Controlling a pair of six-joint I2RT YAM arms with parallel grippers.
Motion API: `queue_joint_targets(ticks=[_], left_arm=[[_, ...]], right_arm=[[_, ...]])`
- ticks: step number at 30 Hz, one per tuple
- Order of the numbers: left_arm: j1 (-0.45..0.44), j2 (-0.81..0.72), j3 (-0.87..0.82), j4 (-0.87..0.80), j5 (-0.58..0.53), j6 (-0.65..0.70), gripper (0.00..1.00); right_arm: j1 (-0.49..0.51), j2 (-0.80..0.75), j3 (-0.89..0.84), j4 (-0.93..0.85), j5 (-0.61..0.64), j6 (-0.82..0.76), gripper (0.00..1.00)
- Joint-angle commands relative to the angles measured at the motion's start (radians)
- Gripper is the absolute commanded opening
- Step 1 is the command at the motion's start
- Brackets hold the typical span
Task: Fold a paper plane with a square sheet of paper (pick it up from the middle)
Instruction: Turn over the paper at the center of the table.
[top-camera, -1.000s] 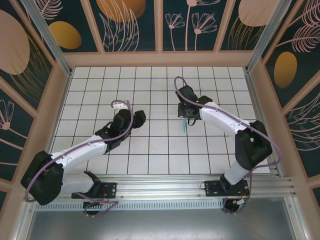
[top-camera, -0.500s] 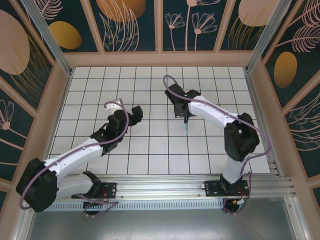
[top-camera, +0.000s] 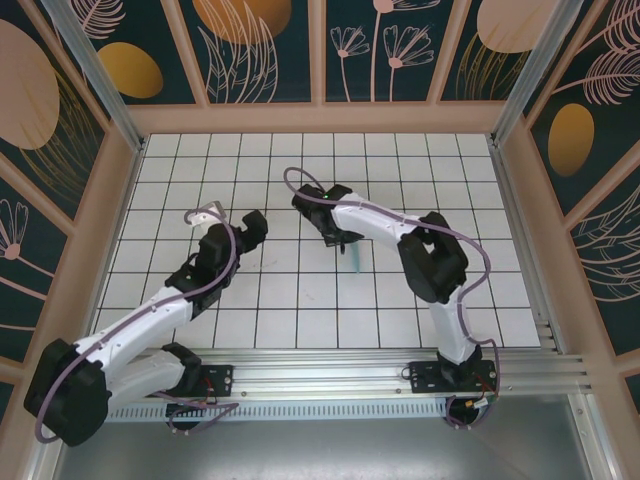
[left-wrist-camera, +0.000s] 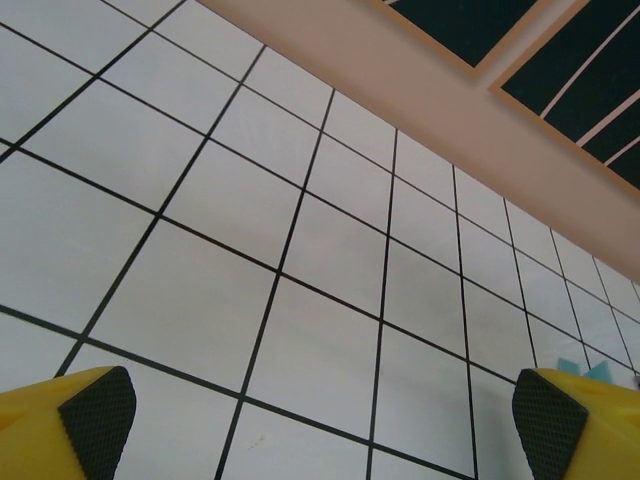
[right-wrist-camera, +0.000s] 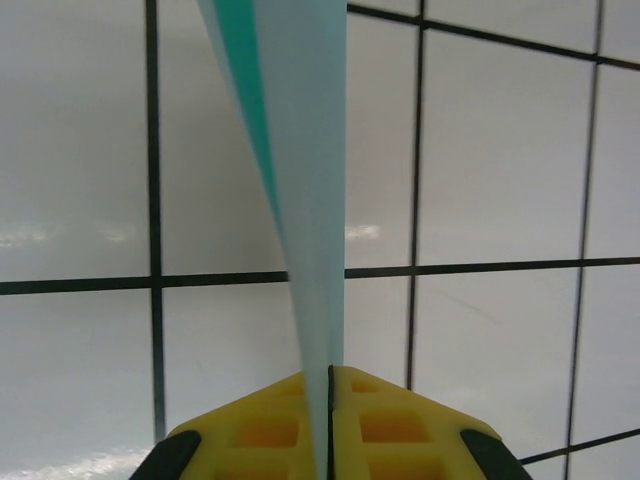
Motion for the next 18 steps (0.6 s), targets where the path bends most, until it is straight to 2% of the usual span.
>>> queue_joint_targets(ticks=[1,4,8,10,13,16,18], left_arm=[[0.008,-0.073,-0.046,-0.046,-0.060,-0.057,0.98],[0.007,-0.143,-0.069,-0.097,-0.095,-0.074,0.98],[0.007,-0.218,-0.130,-0.080,-0.108,-0.088,0.98],[0.007,-0.229,-0.129,-0.077,-0.084,-0.065,0.99],[0.007,-0.213,-0.099,-0.106,-0.078,-0.039,0.99],[0.007,-0.181,-0.079,-0.100,-0.060,-0.022,0.99],[0.008,-0.152,-0.059,-0.090,-0.019,-0.008,0.99]], right_arm=[[0.014,0.066,0.060,-0.046,-0.022,0.044,0.10],[0.034,0.128,0.105,-0.050,-0.043,0.060,0.13],[0.037,0.186,0.156,-0.031,-0.163,0.078,0.18],[0.038,0.191,0.157,0.014,-0.243,0.080,0.26],[0.045,0.174,0.154,0.072,-0.327,0.083,0.34],[0.053,0.104,0.134,0.127,-0.356,0.086,0.51],[0.055,0.036,0.094,0.187,-0.386,0.074,0.53]])
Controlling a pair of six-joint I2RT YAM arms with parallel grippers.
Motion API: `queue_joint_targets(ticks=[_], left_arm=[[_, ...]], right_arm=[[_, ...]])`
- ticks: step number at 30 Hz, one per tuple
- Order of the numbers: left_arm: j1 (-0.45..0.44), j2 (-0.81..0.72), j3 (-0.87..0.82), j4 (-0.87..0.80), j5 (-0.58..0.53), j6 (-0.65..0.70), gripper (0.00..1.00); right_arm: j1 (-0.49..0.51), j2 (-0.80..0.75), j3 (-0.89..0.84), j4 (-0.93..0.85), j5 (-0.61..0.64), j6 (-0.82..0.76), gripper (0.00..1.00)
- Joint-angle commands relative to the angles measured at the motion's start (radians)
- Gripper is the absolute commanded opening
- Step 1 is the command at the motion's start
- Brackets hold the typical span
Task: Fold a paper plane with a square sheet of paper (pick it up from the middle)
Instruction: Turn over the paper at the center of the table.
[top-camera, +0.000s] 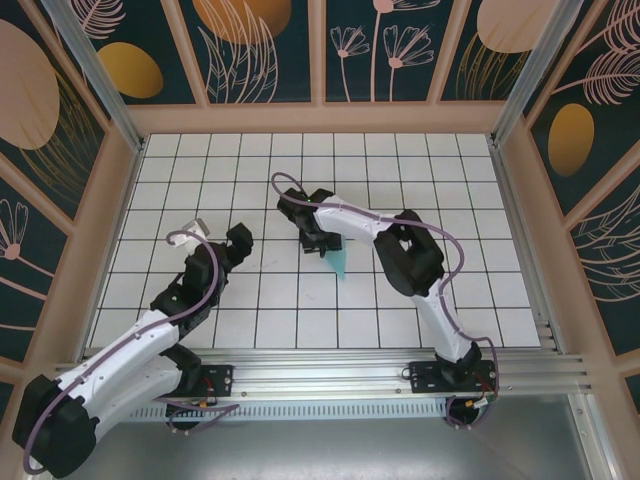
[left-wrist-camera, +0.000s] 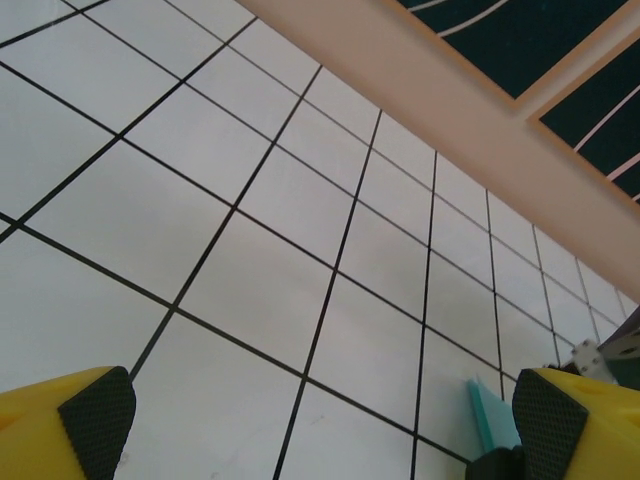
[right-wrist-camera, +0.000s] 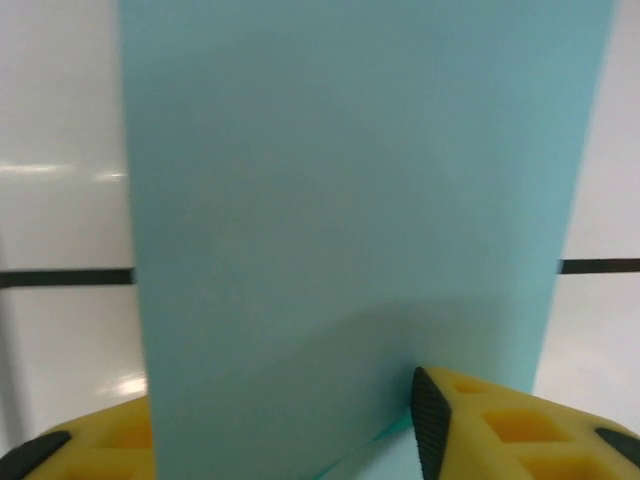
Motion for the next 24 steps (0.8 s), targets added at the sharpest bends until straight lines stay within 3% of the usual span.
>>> queue_joint_targets(ticks=[1,7,12,16,18,20,21,22,24], left_arm=[[0.008,0.048,0.056,0.010,0.065,0.048,0.99],[0.007,0.201,0.130,0.039,0.258,0.107,0.98],[0.008,0.277,0.153,0.063,0.329,0.089,0.98],[0.007,0.317,0.164,0.078,0.341,0.088,0.98],[0.007,0.347,0.180,0.075,0.365,0.087,0.99],[0.007,0.376,0.192,0.081,0.399,0.087,0.98],[0.007,0.396,0.202,0.079,0.410,0.080,0.98],[0.008,0.411,0.209,0.076,0.417,0.075,0.98],[0.007,0.441,0.224,0.077,0.435,0.060,0.98]], right_arm=[[0.023,-0.149,-0.059,0.138,-0.120,0.002,0.56],[-0.006,-0.437,-0.343,0.378,-0.099,0.014,0.82],[-0.095,-0.615,-0.578,0.616,-0.210,0.056,0.83],[-0.136,-0.676,-0.712,0.788,-0.310,0.053,0.73],[-0.176,-0.654,-0.745,0.857,-0.492,0.053,0.61],[-0.203,-0.606,-0.740,0.841,-0.593,0.092,0.34],[-0.202,-0.589,-0.753,0.855,-0.610,0.096,0.26],[-0.201,-0.582,-0.769,0.879,-0.629,0.098,0.20],[-0.197,-0.580,-0.810,0.958,-0.670,0.124,0.18]])
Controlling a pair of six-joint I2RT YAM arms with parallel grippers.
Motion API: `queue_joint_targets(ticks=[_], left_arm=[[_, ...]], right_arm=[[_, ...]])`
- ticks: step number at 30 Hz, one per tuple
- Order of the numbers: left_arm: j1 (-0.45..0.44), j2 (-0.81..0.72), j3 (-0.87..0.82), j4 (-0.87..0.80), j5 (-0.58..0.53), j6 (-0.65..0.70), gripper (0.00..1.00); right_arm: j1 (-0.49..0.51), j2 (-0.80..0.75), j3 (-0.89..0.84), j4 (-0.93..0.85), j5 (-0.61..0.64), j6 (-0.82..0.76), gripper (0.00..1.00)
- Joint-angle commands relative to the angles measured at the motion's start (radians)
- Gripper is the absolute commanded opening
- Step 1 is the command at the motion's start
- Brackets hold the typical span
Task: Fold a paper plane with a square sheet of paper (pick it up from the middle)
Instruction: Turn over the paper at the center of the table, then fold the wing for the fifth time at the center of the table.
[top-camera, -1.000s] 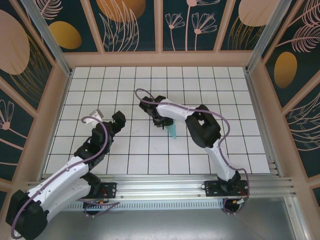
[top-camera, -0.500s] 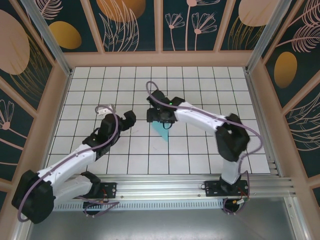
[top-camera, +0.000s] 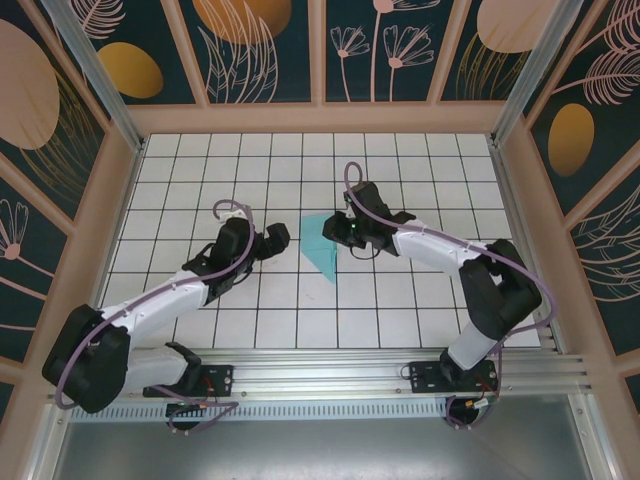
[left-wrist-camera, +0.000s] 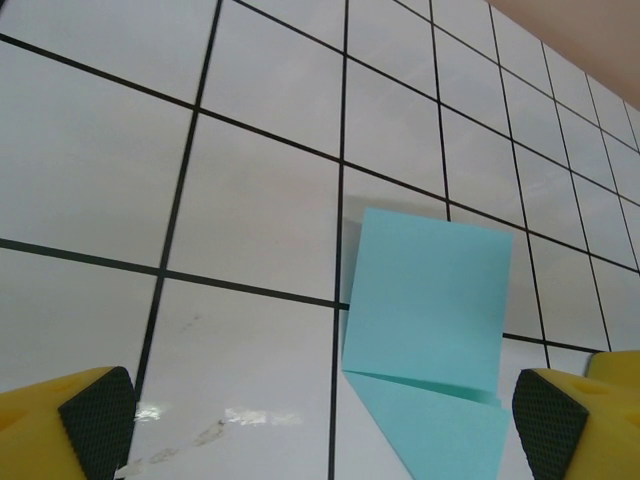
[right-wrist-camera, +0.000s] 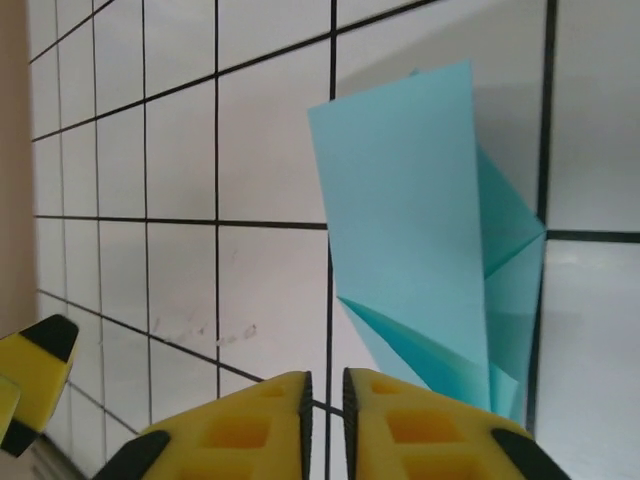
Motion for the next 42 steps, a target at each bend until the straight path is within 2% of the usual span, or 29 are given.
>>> queue_joint_targets(ticks=[1,5,15,20,24,29,33,42], left_arm=[[0.006,0.042,0.042,0.022,0.056,-0.020,0.99],[0.006,0.094,0.066,0.030,0.099,-0.038,0.98],[0.007,0.188,0.122,0.038,0.173,-0.070,0.99],[0.006,0.224,0.132,0.052,0.214,-0.085,0.98],[0.006,0.250,0.138,0.065,0.251,-0.114,0.99],[0.006,0.289,0.143,0.084,0.299,-0.201,0.98],[0.007,0.343,0.132,0.170,0.372,-0.286,0.90],[0.006,0.449,0.156,0.273,0.449,-0.387,0.78]], right_arm=[[0.007,0.014,-0.055,0.157,-0.160,0.041,0.18],[-0.006,0.089,-0.020,0.052,-0.148,0.015,0.08],[-0.053,0.152,-0.074,0.106,-0.181,-0.012,0.10],[-0.090,0.154,-0.161,0.237,-0.272,0.011,0.13],[-0.090,0.187,-0.218,0.320,-0.288,0.037,0.13],[-0.135,0.188,-0.333,0.488,-0.316,0.112,0.14],[-0.147,0.188,-0.393,0.576,-0.337,0.139,0.15],[-0.180,0.190,-0.408,0.557,-0.344,0.114,0.15]])
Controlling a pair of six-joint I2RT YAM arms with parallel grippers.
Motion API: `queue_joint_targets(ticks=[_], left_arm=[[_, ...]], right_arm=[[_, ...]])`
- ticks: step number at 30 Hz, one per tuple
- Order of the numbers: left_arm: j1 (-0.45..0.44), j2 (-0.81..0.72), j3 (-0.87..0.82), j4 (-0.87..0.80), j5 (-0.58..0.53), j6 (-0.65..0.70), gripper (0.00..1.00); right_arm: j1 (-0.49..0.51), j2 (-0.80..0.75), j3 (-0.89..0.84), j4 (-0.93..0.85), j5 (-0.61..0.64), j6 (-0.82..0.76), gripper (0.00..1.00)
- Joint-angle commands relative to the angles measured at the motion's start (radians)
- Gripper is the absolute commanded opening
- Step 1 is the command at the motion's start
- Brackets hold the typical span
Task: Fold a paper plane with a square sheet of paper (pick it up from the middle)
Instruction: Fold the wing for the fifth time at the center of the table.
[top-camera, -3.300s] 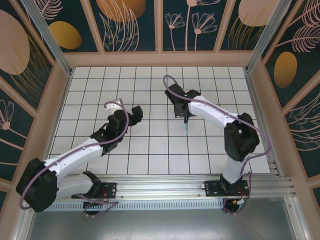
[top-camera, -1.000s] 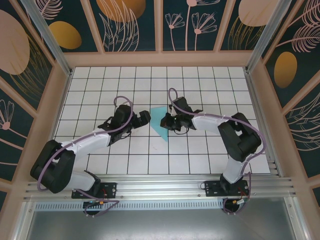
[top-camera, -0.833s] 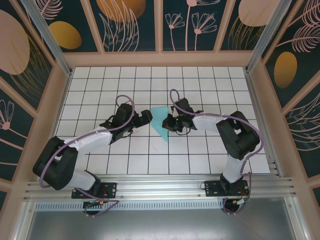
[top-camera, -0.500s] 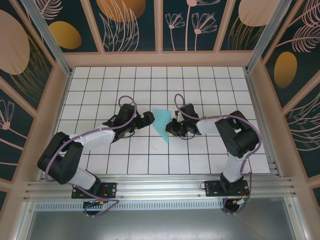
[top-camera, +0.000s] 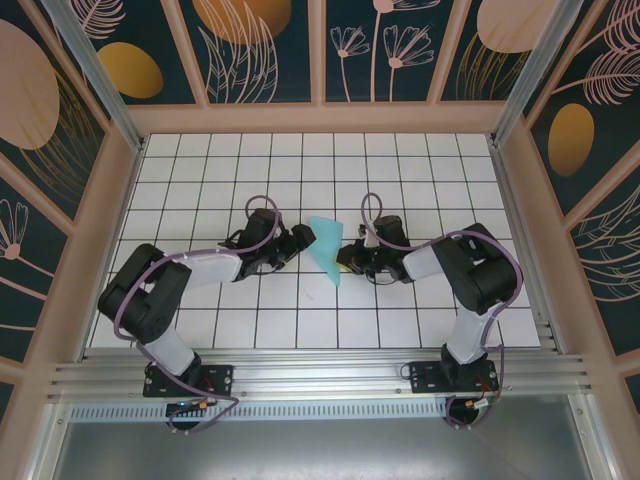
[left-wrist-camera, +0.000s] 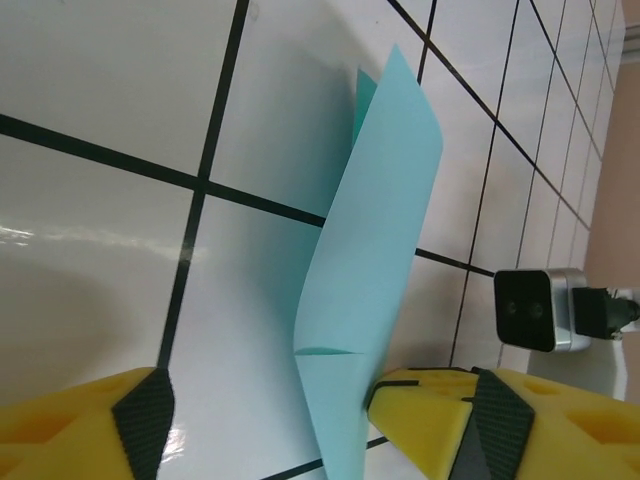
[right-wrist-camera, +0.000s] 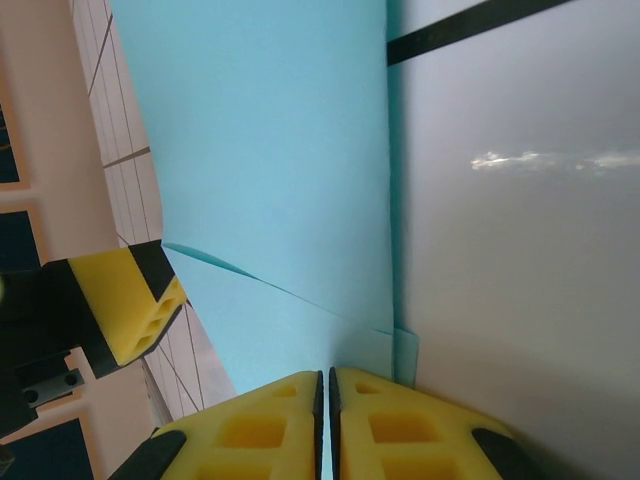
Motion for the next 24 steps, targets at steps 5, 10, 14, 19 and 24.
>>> queue_joint_targets(ticks=[5,10,14,19,24], left_arm=[[0.005,0.082,0.033,0.121,0.095,-0.073,0.71],[0.004,0.129,0.055,0.145,0.154,-0.072,0.64],[0.005,0.158,0.077,0.139,0.183,-0.049,0.58],[0.004,0.179,0.085,0.147,0.191,-0.037,0.38],[0.003,0.182,0.078,0.108,0.171,0.007,0.26]], right_arm=[[-0.023,0.017,0.008,-0.102,0.023,-0.033,0.15],[-0.023,0.023,0.025,-0.117,0.029,-0.035,0.16],[-0.023,0.020,0.027,-0.115,0.029,-0.029,0.16],[-0.022,-0.005,0.038,-0.108,0.027,-0.017,0.17],[-0.026,-0.022,0.078,-0.064,0.014,0.013,0.17]])
